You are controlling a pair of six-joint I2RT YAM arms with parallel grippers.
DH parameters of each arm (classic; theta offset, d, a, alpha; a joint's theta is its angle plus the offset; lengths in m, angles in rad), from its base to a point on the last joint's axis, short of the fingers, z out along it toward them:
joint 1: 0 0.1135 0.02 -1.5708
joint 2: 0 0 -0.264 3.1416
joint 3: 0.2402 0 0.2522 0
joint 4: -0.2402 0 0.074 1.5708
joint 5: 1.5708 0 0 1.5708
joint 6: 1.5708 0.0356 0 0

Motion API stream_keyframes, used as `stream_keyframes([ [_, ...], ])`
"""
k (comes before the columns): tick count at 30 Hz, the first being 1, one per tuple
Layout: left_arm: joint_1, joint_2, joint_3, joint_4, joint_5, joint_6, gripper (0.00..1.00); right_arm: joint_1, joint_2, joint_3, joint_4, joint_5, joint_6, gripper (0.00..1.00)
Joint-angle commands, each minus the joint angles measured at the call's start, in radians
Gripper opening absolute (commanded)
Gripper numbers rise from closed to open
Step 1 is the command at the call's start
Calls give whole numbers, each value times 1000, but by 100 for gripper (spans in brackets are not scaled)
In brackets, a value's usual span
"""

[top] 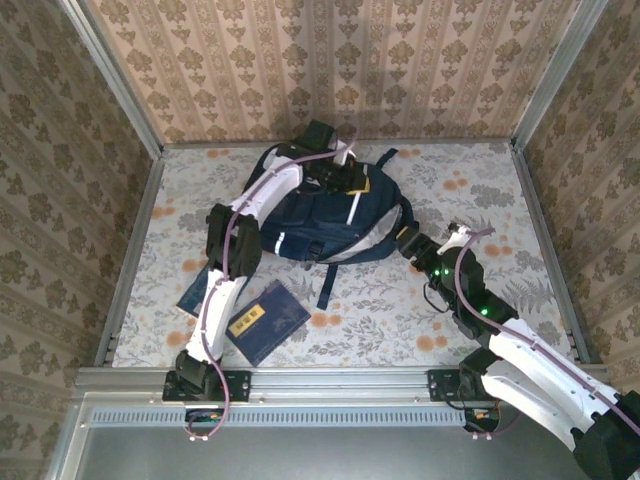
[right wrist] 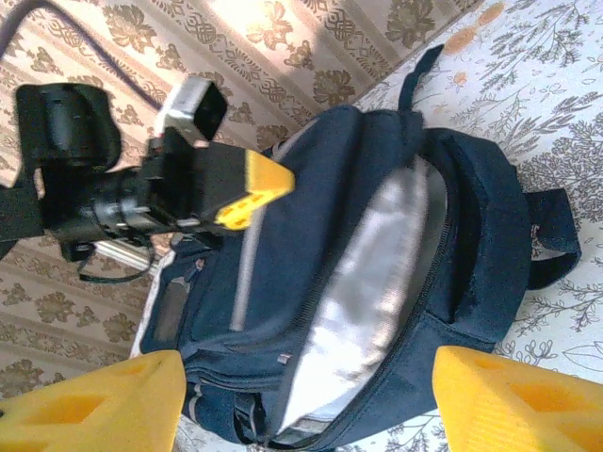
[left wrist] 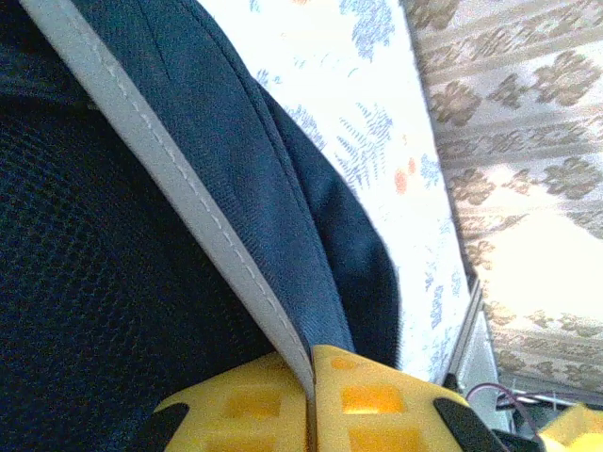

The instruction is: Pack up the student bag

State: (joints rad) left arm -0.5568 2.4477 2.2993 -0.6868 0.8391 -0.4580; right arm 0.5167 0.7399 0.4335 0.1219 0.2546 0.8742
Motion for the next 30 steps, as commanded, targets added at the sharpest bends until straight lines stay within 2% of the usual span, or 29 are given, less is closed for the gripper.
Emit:
stream_keyframes([
  [1,7,1,24,29,-26,-36,24,-3,46,19,-32,-40,-90,72],
  [3,9,-41,-11,35,-48,-37,38,-3,78,51,-70,-58,-117,74],
  [5,16,-105,-51,53,-52,-42,47,-3,79,54,-78,-73,-140,75],
  [9,34,-294,-169,34,-97,-9,58,-3,74,55,-76,-121,-190,75],
  [12,48,-489,-361,37,-166,21,60,2,104,65,-62,-197,-239,74],
  [15,66,-655,-577,46,-191,12,60,23,170,94,-57,-260,-293,71],
  [19,93,-901,-873,32,-328,-4,60,100,315,199,-114,-294,-388,70],
  [22,167,-1093,-1146,69,-361,-99,61,152,456,290,-128,-351,-422,68],
  [24,217,-1209,-1279,28,-391,-157,62,179,562,360,-129,-422,-437,67],
  [27,253,-1360,-1416,-66,-468,-226,66,235,724,484,-176,-505,-482,64],
  [30,265,-1444,-1498,-182,-524,-305,68,280,860,604,-250,-540,-506,59],
])
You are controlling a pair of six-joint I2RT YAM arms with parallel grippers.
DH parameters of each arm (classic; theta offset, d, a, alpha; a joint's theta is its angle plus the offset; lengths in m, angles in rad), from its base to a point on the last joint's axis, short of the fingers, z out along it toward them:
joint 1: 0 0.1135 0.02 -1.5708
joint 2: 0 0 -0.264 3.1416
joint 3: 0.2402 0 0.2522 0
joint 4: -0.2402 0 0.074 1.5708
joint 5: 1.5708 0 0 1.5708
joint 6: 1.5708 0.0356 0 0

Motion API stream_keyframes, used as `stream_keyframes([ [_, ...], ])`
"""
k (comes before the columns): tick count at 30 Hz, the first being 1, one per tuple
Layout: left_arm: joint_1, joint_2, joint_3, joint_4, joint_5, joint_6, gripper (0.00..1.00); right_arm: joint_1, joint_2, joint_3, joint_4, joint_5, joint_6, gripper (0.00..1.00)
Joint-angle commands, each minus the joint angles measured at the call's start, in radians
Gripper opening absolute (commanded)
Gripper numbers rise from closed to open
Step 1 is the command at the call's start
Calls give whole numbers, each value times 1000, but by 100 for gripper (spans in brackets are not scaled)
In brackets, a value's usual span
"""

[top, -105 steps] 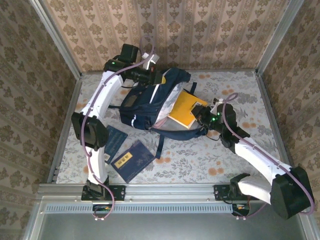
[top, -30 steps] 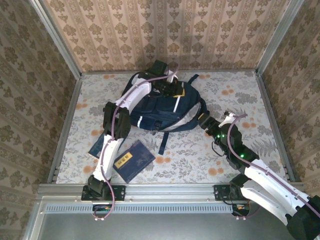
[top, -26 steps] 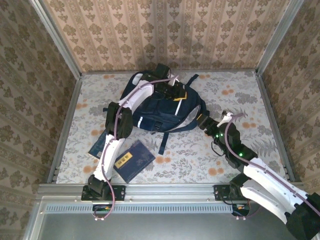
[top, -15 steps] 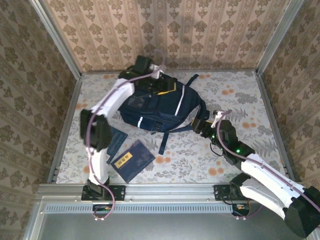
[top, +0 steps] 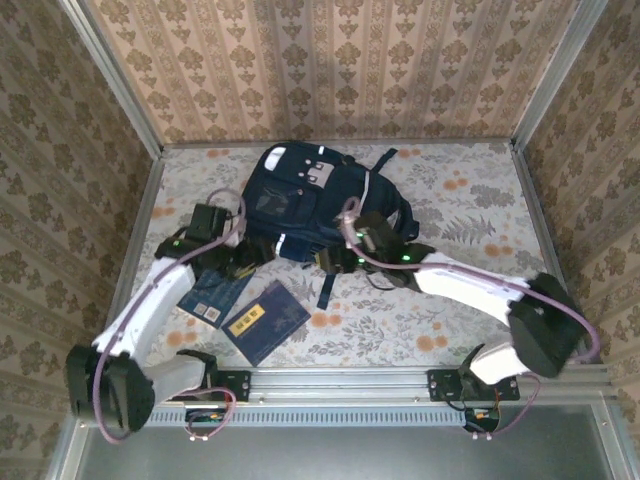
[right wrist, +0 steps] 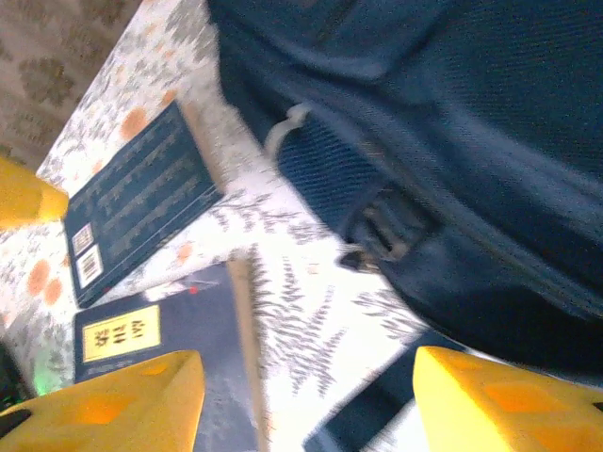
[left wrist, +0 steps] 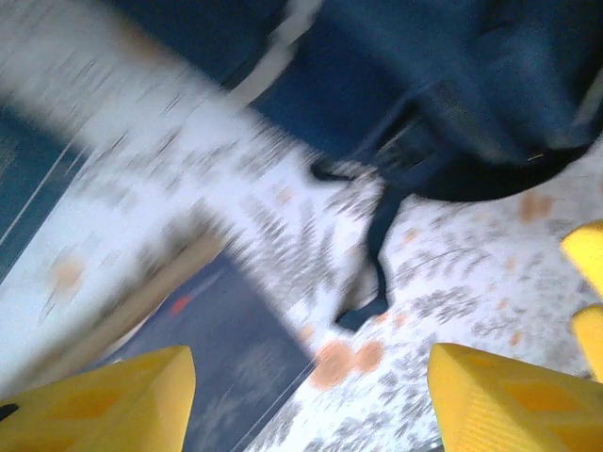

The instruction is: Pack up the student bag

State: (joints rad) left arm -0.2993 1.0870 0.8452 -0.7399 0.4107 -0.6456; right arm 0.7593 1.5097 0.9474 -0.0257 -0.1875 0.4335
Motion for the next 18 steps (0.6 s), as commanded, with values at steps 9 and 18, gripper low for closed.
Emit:
stream_keyframes([
  [9,17,-166,-234,-349,-148,-232,70,99,303,309,-273,-195,-140,58],
  [18,17,-114,-378,-200,-100,-261,69,107,266,250,-234,-171,-140,63],
])
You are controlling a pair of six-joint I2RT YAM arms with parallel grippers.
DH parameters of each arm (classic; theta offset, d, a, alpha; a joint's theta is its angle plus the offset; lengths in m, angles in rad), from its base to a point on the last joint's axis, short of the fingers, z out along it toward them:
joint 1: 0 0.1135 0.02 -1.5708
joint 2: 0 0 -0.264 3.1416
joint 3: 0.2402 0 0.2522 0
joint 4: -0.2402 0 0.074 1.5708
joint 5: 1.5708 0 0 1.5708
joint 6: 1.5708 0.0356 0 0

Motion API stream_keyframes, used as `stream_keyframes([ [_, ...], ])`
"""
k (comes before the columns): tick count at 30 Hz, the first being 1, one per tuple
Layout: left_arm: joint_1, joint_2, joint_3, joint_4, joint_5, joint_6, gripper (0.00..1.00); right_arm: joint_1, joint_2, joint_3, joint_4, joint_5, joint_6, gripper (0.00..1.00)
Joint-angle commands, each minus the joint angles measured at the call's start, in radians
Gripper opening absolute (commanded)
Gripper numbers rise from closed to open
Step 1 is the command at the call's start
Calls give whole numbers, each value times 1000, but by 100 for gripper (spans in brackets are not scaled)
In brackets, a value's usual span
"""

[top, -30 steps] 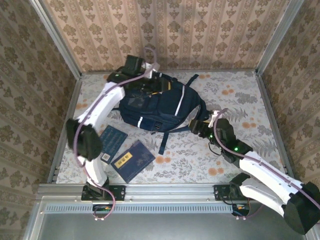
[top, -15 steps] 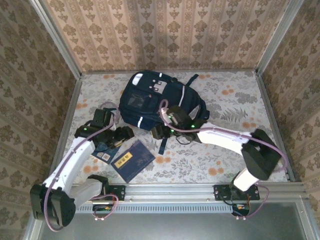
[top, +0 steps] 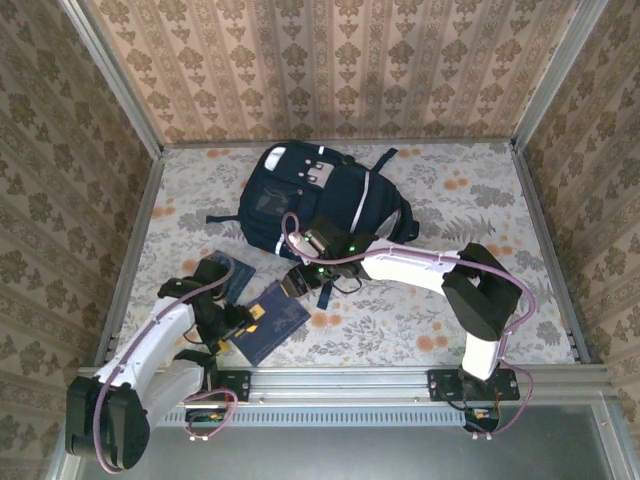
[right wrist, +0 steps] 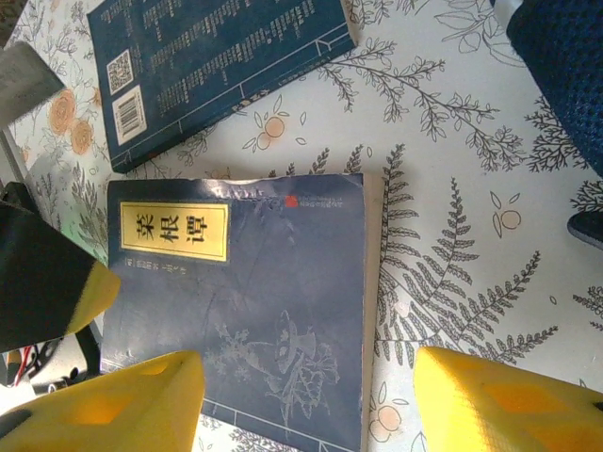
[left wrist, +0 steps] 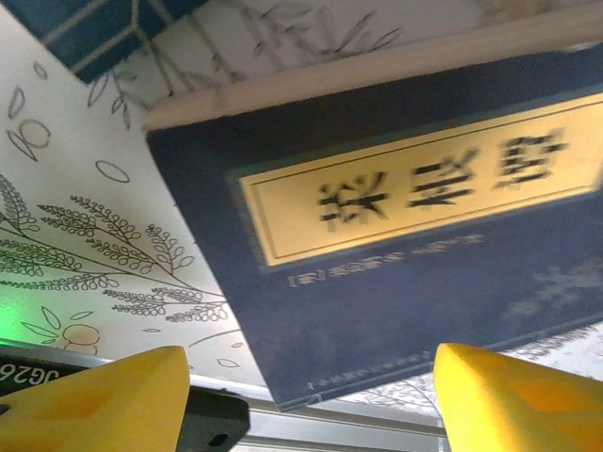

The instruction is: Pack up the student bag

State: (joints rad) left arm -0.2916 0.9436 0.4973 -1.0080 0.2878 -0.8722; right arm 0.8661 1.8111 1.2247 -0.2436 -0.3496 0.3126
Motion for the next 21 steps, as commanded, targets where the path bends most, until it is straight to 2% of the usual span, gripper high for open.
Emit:
stream_keyframes([
  [1,8,49,-36,99,34,-34,69,2,-42,-35,-18,-3,-21,63],
  [5,-20,129,-49,255,99,-39,64,-6,-88,-96,-19,68,-27,64],
  [11,-159,261,35,397,132,-51,60,-60,-147,-181,2,102,22,64],
  [14,-242,364,93,484,204,-43,61,-80,-176,-221,12,129,52,64],
  [18,-348,452,224,485,221,10,63,-107,-215,-270,15,139,81,64],
  [21,-365,467,301,412,183,72,65,-108,-241,-289,-6,141,67,64],
])
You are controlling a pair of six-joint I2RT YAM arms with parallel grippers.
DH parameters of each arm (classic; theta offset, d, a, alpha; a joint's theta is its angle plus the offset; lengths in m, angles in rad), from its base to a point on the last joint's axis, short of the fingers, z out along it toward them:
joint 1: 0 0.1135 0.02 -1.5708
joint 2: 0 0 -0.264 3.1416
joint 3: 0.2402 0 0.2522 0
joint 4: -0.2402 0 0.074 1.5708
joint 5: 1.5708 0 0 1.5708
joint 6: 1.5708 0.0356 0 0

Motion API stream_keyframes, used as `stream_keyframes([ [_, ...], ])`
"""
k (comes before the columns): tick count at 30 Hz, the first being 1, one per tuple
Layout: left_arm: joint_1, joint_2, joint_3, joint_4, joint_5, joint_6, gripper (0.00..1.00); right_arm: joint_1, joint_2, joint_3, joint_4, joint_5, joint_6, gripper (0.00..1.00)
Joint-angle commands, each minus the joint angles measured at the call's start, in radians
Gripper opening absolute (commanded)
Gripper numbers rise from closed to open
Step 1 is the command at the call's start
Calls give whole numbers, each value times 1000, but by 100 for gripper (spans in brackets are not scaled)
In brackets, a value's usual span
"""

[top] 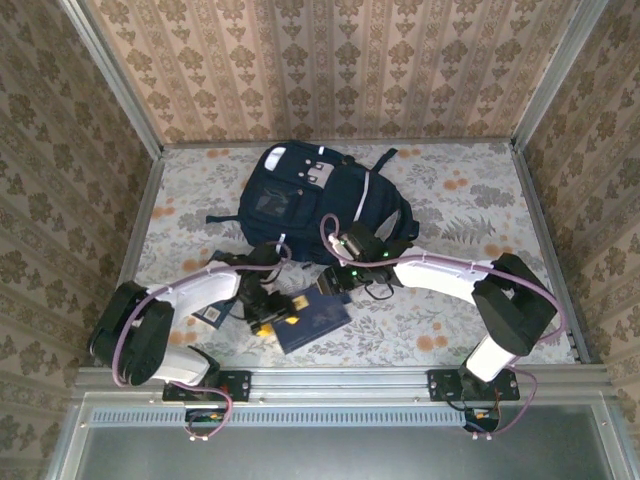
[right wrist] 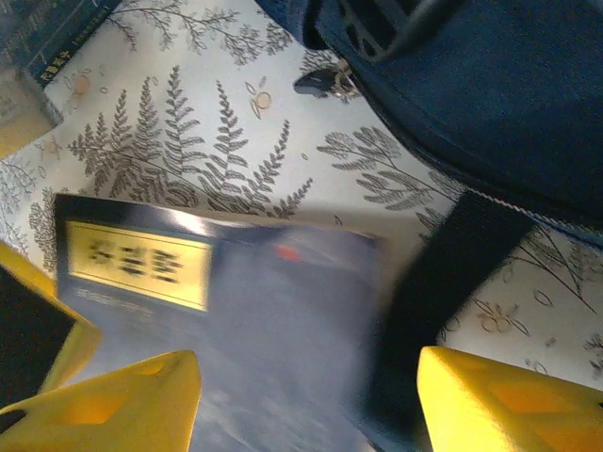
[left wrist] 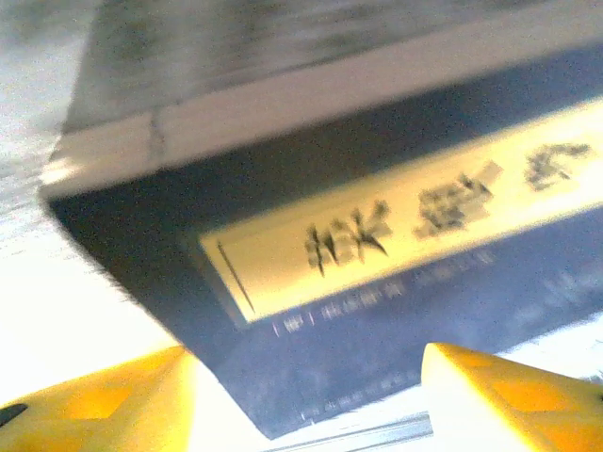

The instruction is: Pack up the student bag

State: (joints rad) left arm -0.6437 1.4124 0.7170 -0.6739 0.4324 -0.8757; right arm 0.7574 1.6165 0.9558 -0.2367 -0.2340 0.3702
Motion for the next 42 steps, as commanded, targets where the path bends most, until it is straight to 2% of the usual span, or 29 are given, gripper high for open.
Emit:
stream_keyframes([
  [1,-13,0,91,70,27,83,65,-1,-52,-25,-17,34,9,65],
  [8,-8,61,95,30,-43,116,65,-52,-95,-72,-59,172,60,67],
  [12,-6,66,81,48,-29,114,65,-75,-138,-106,-108,168,78,66],
  [19,-1,70,77,34,-45,133,65,-76,-198,-195,-117,64,72,63],
  [27,11,117,60,70,-40,149,63,-76,-101,-171,-77,10,79,63],
  [36,24,152,35,138,10,159,61,-72,21,-131,-21,-159,131,62],
  [39,24,170,44,151,23,166,59,-69,-1,-132,9,-249,158,60],
  [42,24,181,46,166,37,172,59,-70,-51,-132,7,-285,179,59],
])
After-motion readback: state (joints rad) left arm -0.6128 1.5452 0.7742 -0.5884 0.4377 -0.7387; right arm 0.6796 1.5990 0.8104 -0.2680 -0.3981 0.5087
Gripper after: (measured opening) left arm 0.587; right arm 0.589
